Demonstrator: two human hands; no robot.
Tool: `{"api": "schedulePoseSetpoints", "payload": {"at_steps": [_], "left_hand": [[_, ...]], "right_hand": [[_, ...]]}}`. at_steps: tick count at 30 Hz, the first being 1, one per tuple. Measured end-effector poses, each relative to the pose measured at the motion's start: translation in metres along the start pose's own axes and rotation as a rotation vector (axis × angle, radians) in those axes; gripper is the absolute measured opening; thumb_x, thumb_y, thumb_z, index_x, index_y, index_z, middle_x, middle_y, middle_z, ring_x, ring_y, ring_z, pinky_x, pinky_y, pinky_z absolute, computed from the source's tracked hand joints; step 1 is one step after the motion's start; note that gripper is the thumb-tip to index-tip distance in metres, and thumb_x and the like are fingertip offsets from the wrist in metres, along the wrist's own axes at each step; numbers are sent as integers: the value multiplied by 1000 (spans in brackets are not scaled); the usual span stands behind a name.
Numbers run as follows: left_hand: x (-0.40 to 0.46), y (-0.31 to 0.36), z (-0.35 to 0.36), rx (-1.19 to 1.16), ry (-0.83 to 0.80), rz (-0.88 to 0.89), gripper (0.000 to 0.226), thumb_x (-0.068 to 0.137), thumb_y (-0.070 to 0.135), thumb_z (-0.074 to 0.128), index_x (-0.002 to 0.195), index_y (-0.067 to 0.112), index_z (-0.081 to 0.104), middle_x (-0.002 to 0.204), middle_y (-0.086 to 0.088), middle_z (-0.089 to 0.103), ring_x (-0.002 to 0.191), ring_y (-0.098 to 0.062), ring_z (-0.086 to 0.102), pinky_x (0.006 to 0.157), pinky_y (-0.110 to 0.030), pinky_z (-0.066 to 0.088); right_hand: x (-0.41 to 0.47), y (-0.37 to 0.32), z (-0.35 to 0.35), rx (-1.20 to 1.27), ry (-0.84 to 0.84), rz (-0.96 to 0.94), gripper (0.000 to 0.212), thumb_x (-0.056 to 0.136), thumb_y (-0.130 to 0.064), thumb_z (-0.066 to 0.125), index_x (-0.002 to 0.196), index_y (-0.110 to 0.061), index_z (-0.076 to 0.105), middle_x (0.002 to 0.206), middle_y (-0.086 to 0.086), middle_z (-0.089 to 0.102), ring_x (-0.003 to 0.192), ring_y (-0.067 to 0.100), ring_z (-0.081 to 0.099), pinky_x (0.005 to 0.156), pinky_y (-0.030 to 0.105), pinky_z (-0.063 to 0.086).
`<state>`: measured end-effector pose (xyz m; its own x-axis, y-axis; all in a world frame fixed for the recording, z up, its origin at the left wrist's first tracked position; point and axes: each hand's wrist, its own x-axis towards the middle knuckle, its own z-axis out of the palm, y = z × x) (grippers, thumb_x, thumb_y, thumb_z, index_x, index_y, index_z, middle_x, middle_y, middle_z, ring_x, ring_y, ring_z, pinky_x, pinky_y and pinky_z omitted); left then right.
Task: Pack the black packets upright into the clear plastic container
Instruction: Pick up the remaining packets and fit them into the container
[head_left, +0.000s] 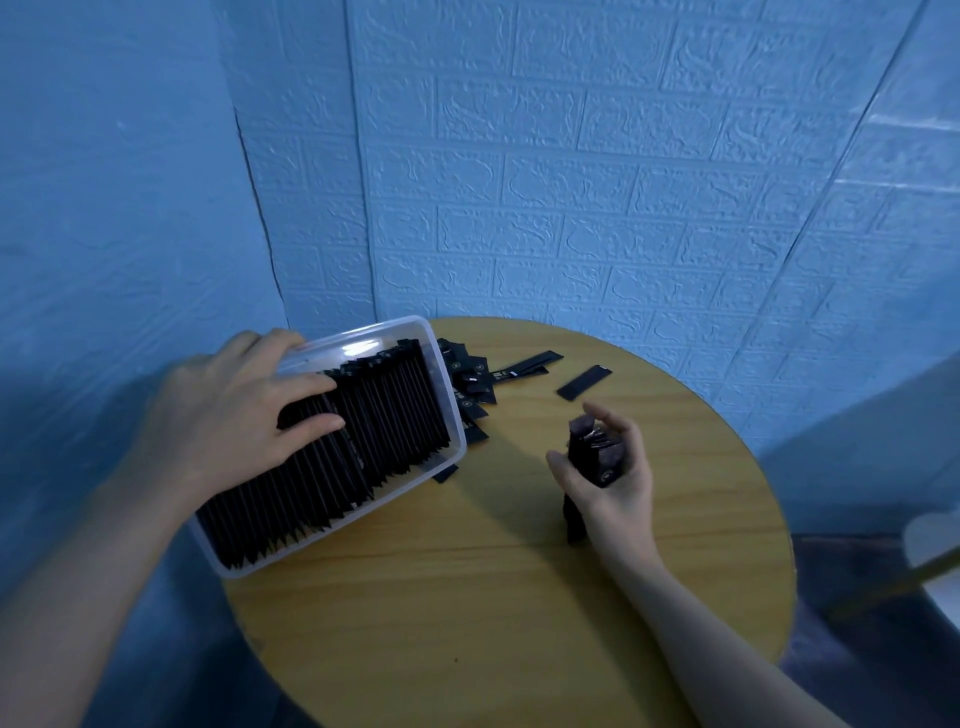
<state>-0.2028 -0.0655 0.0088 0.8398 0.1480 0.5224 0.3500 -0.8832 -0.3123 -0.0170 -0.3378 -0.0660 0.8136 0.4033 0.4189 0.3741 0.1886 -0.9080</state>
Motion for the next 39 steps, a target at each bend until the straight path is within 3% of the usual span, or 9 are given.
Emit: {"api": "schedulePoseSetpoints", "payload": {"at_steps": [4,9,13,17,21,30,33,36,39], "left_hand": [[0,2,-2,-17,-8,6,59,84,68,33,96,31,78,113,-7,64,94,-32,63,51,-35,49],[-1,3,-5,-40,3,9,58,84,68,34,95,31,78,112,-7,64,93,-31,64,50,-37,51],[-2,0,-5,-64,-21,-12,58,83,71,33,97,35,76,115,-3,63,98,-28,64,55,-37,53],[-2,-7,-10,-162,-158,-140,70,72,85,19,104,49,70,124,7,57,113,-18,57,67,-35,49],[-8,-1,-20,-247,-329,-200,83,58,90,10,113,56,62,129,17,49,124,-9,48,79,-32,41],[-25,22,2,-696,-602,-350,90,37,109,16,94,59,63,116,18,55,108,-7,55,96,-40,45],[-29,24,-1,-643,-515,-343,101,48,105,12,115,49,64,136,12,48,125,-12,48,102,-44,42],[-41,26,-9,-687,-299,-298,78,75,87,21,122,42,64,141,13,48,131,-11,46,106,-45,40],[-54,34,-16,-691,-396,-148,76,83,80,9,134,46,52,151,17,38,142,-1,27,121,-39,18]], "right_hand": [[-9,6,-9,-76,-126,232,28,84,-5,70,104,-21,59,94,2,69,83,8,65,74,20,49],[-8,5,-4,-160,-71,233,18,88,-15,69,97,-27,59,94,16,64,84,30,64,73,38,54],[-12,-18,25,-6,-202,257,13,86,-7,68,94,-13,60,85,24,65,69,23,65,58,25,52],[-13,-35,65,56,-292,181,11,86,-7,69,92,-14,62,75,4,69,69,17,66,61,22,52],[-8,-48,97,125,-331,177,12,87,-1,66,93,-9,60,76,9,70,68,16,68,65,23,53],[12,-67,97,-280,-598,331,26,87,-6,66,108,-13,55,83,12,70,69,27,71,65,43,61],[17,-73,93,-271,-643,413,23,87,-4,66,107,-11,57,84,14,70,68,25,71,64,42,61],[20,-78,91,-259,-687,462,21,87,0,66,104,-10,60,83,13,69,64,23,69,60,37,61],[21,-81,93,-295,-737,475,21,85,2,67,102,-9,61,79,14,70,62,24,69,61,35,61]]}}
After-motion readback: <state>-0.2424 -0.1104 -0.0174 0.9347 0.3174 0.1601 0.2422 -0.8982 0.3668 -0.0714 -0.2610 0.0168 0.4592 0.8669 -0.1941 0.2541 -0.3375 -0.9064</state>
